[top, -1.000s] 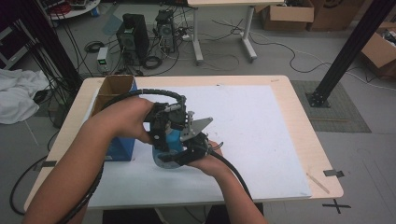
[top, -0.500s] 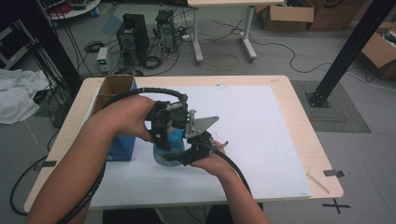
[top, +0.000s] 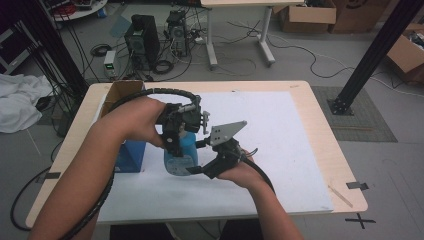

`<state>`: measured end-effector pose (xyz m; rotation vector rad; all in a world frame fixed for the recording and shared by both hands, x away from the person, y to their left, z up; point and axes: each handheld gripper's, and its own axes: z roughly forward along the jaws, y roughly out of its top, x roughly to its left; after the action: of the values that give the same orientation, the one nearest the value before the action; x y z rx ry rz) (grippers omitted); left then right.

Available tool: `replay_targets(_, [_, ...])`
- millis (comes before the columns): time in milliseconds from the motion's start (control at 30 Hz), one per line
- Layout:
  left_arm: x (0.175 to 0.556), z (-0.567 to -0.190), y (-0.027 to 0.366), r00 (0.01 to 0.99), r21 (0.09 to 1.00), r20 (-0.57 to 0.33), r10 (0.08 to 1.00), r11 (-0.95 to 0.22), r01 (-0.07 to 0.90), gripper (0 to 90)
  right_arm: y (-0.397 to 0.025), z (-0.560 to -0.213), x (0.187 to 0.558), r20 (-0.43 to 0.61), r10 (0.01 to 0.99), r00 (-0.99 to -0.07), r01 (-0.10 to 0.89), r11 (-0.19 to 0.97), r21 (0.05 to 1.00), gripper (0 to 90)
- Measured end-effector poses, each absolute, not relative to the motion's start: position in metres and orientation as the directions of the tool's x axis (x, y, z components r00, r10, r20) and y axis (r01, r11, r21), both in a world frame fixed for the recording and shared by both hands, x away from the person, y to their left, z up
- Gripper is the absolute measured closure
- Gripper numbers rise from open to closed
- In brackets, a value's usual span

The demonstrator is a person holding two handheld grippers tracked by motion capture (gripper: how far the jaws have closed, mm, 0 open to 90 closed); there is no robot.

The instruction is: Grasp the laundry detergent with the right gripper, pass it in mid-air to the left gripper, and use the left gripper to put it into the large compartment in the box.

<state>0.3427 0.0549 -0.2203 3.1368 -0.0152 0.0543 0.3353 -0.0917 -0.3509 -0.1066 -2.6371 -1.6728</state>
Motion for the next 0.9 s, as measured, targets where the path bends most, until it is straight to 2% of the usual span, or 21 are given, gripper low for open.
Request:
replay_targets(200, [0.352,-0.204,0.062,0.997,0.000,0.032,0.073,-0.997,0.073,39.0,-0.110,-0.332,0.337,0.048,0.057,-0.997,0.070,0.506,0.860,16.6])
replay_targets(533, [0.370,-0.167,0.084,0.965,0.005,0.027,0.262,-0.965,0.262,38.8,-0.135,-0.296,0.343,0.006,0.078,-0.997,0.054,0.636,0.769,7.9])
replay_targets(700, [0.380,-0.147,0.098,0.916,0.021,0.001,0.401,-0.916,0.401,38.7,-0.136,-0.282,0.347,-0.022,0.076,-0.997,0.042,0.738,0.673,0.0])
replay_targets(900, [0.392,-0.118,0.120,0.821,0.053,-0.005,0.571,-0.820,0.570,38.7,-0.131,-0.271,0.350,-0.028,0.042,-0.999,0.021,0.852,0.523,0.0])
